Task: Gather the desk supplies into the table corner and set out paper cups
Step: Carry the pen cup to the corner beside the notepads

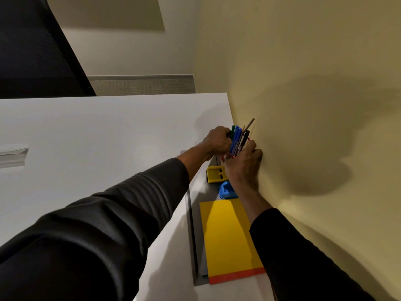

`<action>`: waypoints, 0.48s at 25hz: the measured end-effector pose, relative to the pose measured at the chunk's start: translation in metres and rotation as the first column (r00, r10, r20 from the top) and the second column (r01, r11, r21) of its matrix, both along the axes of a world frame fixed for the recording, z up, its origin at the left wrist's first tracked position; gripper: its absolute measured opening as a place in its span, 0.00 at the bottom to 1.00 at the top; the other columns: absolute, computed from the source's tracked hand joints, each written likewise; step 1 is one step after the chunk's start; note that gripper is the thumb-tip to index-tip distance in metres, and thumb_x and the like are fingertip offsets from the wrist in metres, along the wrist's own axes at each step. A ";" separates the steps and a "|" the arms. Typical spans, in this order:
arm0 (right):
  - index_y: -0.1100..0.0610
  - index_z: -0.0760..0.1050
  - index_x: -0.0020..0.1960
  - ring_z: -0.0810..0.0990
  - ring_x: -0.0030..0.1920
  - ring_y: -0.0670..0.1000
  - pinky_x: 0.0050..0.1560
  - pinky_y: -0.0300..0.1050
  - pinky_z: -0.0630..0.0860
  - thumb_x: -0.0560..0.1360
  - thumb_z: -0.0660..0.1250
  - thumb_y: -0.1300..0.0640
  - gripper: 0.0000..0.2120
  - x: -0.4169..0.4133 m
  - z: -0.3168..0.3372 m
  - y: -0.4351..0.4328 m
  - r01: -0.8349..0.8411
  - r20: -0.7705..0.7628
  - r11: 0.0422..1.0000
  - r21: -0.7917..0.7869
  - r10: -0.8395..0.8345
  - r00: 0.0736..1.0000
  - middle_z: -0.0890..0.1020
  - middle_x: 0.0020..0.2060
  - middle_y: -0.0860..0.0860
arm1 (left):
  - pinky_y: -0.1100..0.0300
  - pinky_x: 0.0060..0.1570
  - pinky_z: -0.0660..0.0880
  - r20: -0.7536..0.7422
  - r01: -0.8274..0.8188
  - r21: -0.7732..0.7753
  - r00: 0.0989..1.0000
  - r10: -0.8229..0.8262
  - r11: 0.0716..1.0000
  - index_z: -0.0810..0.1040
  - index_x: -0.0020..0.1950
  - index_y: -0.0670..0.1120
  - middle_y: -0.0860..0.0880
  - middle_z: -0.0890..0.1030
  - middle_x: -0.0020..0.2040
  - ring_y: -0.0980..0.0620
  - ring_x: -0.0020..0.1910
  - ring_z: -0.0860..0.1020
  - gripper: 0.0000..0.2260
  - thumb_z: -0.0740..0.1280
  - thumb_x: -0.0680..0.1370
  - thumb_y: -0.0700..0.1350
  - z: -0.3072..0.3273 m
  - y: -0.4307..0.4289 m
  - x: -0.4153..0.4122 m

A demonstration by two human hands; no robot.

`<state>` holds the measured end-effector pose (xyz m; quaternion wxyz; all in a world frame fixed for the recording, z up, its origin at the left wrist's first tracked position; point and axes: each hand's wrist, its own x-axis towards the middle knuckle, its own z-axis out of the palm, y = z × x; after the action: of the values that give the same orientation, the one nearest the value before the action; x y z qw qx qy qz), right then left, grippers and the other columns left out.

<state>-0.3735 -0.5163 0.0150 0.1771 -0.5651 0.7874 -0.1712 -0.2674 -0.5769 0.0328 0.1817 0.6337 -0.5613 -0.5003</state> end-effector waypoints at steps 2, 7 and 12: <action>0.59 0.61 0.75 0.77 0.60 0.56 0.49 0.40 0.73 0.73 0.78 0.48 0.40 0.002 -0.002 0.002 0.020 0.032 1.000 -0.002 -0.020 0.999 0.75 0.66 0.62 | 0.53 0.51 0.76 0.009 0.013 -0.009 1.000 -0.013 1.000 0.79 0.66 0.37 0.40 0.82 0.60 0.44 0.57 0.79 0.14 0.64 0.81 0.35 0.000 -0.001 0.000; 0.59 0.58 0.78 0.78 0.61 0.57 0.51 0.41 0.73 0.71 0.79 0.55 0.43 0.002 -0.002 0.011 0.029 0.106 0.999 -0.020 -0.027 0.994 0.75 0.66 0.62 | 0.52 0.54 0.75 0.005 -0.006 0.003 1.000 0.006 1.000 0.78 0.69 0.39 0.40 0.82 0.63 0.44 0.60 0.78 0.15 0.65 0.82 0.37 -0.004 0.002 -0.002; 0.59 0.57 0.78 0.78 0.62 0.57 0.52 0.41 0.73 0.72 0.79 0.53 0.44 -0.002 0.001 0.013 0.002 0.156 1.000 -0.017 0.001 0.988 0.75 0.66 0.61 | 0.48 0.56 0.79 0.005 -0.027 0.014 1.000 0.027 1.000 0.79 0.65 0.39 0.40 0.82 0.59 0.42 0.58 0.80 0.14 0.65 0.80 0.35 -0.008 0.004 -0.001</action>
<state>-0.3759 -0.5037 0.0162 0.2334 -0.5513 0.7696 -0.2219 -0.2686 -0.5731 0.0247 0.1826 0.6436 -0.5495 -0.5004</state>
